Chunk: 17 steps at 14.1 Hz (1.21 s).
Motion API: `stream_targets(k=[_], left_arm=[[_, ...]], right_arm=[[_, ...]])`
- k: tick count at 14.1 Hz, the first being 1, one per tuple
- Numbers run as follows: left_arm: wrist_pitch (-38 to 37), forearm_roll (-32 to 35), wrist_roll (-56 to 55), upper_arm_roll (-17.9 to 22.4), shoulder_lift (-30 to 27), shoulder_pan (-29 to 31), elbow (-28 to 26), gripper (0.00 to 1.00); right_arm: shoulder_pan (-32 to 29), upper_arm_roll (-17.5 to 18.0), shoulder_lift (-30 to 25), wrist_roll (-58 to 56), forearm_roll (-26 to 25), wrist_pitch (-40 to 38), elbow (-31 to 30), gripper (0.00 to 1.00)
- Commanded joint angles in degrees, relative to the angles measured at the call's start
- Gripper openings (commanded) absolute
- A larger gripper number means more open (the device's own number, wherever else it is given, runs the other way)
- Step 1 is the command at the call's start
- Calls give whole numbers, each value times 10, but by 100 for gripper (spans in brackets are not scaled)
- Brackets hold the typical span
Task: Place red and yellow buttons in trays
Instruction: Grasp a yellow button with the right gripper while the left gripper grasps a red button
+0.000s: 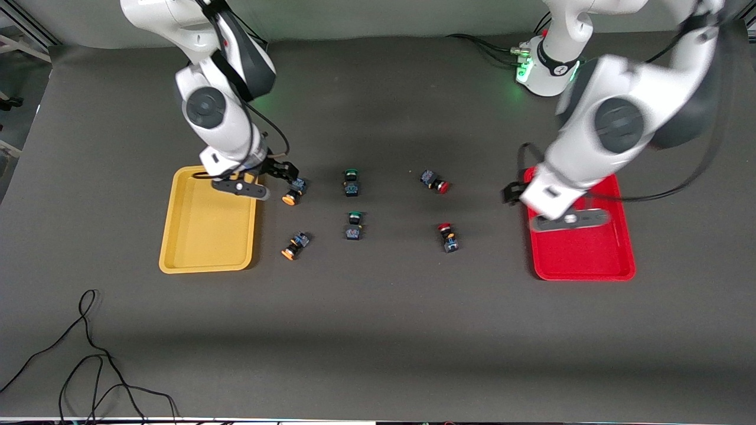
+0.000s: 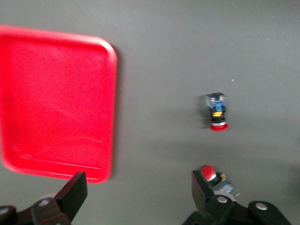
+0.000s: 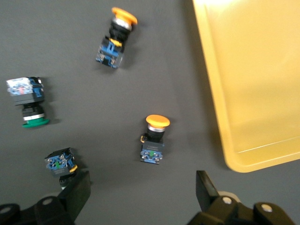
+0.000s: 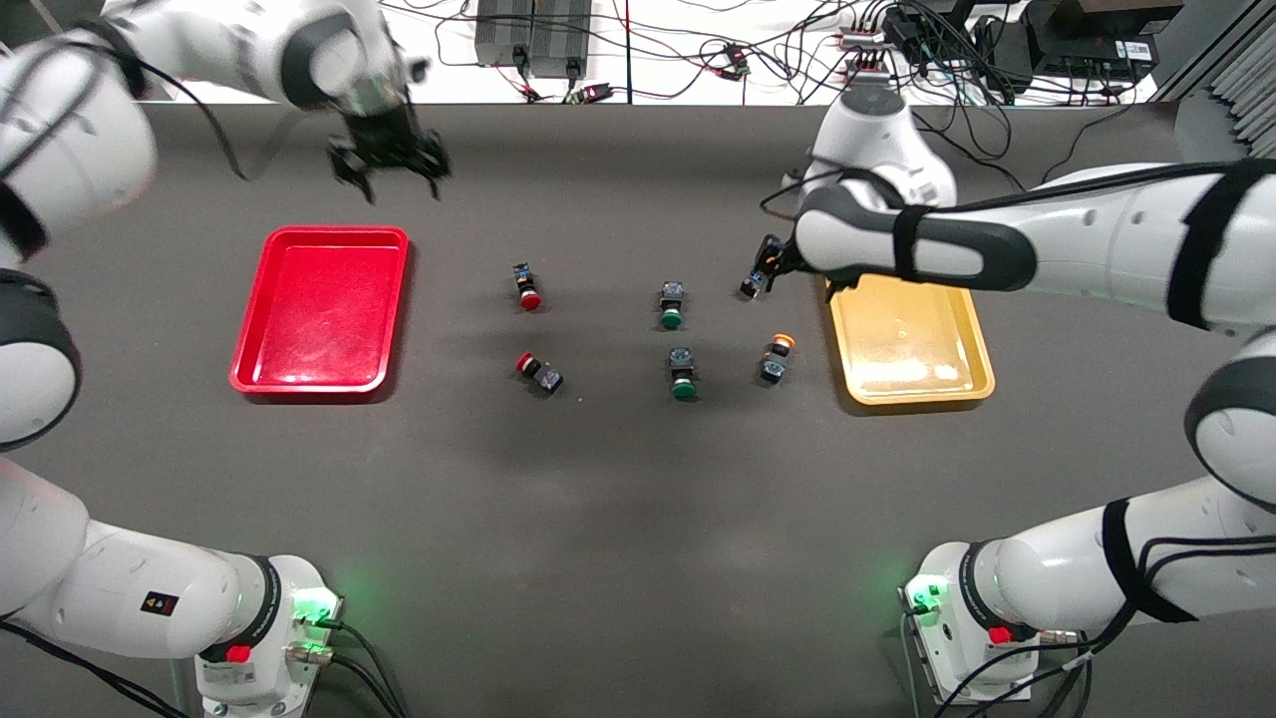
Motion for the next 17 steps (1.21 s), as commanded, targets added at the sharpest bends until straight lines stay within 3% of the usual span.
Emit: stream_targets(k=[1, 3, 5, 7, 10, 12, 15, 17], left_arm=[[50, -1, -117, -29, 11, -16, -74, 99], [107, -39, -198, -34, 28, -28, -117, 99], [129, -139, -225, -36, 57, -31, -124, 99], [139, -218, -231, -36, 76, -33, -128, 99], [265, -223, -331, -36, 91, -89, -181, 99], [292, -221, -346, -36, 120, -111, -181, 98], [294, -219, -341, -36, 133, -130, -187, 95], [321, -208, -339, -37, 137, -133, -201, 76]], right_arm=[[11, 0, 40, 66, -4, 64, -20, 100], [11, 0, 56, 66, -5, 119, -56, 100], [11, 0, 81, 65, -6, 198, -93, 100], [11, 0, 109, 66, -13, 225, -95, 100], [10, -3, 151, 72, -13, 267, -95, 100], [9, -6, 161, 74, -13, 278, -95, 97], [9, -6, 159, 74, -13, 282, -95, 83], [9, -6, 155, 73, -13, 283, -95, 67]])
